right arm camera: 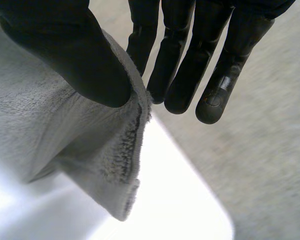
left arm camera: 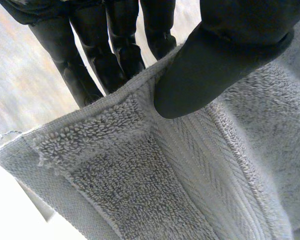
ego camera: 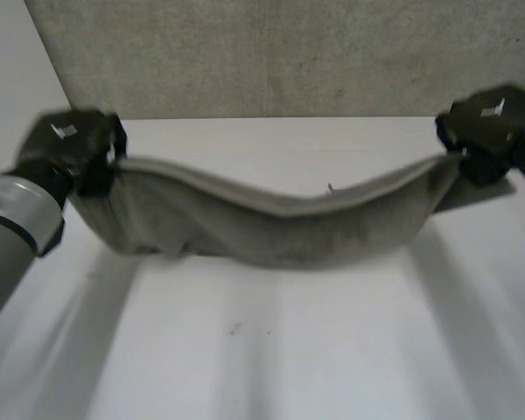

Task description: Fold the towel.

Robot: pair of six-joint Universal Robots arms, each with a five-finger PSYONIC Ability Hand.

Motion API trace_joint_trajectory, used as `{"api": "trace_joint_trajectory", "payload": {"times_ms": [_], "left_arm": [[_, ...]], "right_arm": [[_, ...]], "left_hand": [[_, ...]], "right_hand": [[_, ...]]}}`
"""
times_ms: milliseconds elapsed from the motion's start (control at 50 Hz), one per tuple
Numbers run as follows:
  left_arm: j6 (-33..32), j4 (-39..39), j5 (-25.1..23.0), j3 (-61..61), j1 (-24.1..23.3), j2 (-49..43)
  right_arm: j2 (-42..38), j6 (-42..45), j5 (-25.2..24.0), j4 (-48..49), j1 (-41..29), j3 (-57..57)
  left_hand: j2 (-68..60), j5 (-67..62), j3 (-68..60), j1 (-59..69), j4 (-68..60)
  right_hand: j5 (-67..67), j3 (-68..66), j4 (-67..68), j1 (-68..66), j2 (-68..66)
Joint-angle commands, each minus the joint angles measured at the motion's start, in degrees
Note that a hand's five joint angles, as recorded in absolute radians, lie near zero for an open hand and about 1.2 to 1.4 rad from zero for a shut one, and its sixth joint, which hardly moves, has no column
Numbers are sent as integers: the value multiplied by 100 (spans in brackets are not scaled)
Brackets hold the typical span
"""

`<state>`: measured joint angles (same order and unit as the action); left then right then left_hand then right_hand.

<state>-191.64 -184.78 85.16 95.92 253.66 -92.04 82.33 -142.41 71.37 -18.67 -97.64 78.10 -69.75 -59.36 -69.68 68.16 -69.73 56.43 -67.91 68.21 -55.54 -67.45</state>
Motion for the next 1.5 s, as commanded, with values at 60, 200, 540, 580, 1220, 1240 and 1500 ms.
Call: {"api": "trace_joint_trajectory", "payload": {"times_ms": [60,200,540,580,1220,1240,1500], "left_arm": [[-1200,311,159,-320,-62,-1457],[-1464,293,282,-1757,-80,-2361],[-647,-2159,1082,-4451,-238,-1984],[-515,-2019,1073,-3742,-177,-1835],[-1112,-2097,924,181,193,-2687],[-1225,-1976,924,347,219,-2522],[-3002,1260,897,1403,289,-323]], "right_arm": [[-822,1512,411,-445,-167,180],[-1755,1831,1160,-252,-598,-708],[-1300,759,1758,5118,-1029,-1837],[-1210,732,1643,5110,-1038,-1455],[-2056,644,360,3390,-819,1507],[-1854,661,342,3004,-766,1542],[-289,2215,281,-1488,-283,1691]], "left_hand": [[-1025,-1064,-1032,1184,-1027],[-1025,-1064,-1032,1184,-1027],[-1025,-1064,-1032,1184,-1027],[-1025,-1064,-1032,1184,-1027],[-1025,-1064,-1032,1184,-1027],[-1025,-1064,-1032,1184,-1027],[-1025,-1064,-1032,1184,-1027]], "right_hand": [[1357,-1209,1179,-2446,-1255],[1357,-1209,1179,-2446,-1255],[1357,-1209,1179,-2446,-1255],[1357,-1209,1179,-2446,-1255],[1357,-1209,1179,-2446,-1255],[1357,-1209,1179,-2446,-1255],[1357,-1209,1179,-2446,-1255]]}}
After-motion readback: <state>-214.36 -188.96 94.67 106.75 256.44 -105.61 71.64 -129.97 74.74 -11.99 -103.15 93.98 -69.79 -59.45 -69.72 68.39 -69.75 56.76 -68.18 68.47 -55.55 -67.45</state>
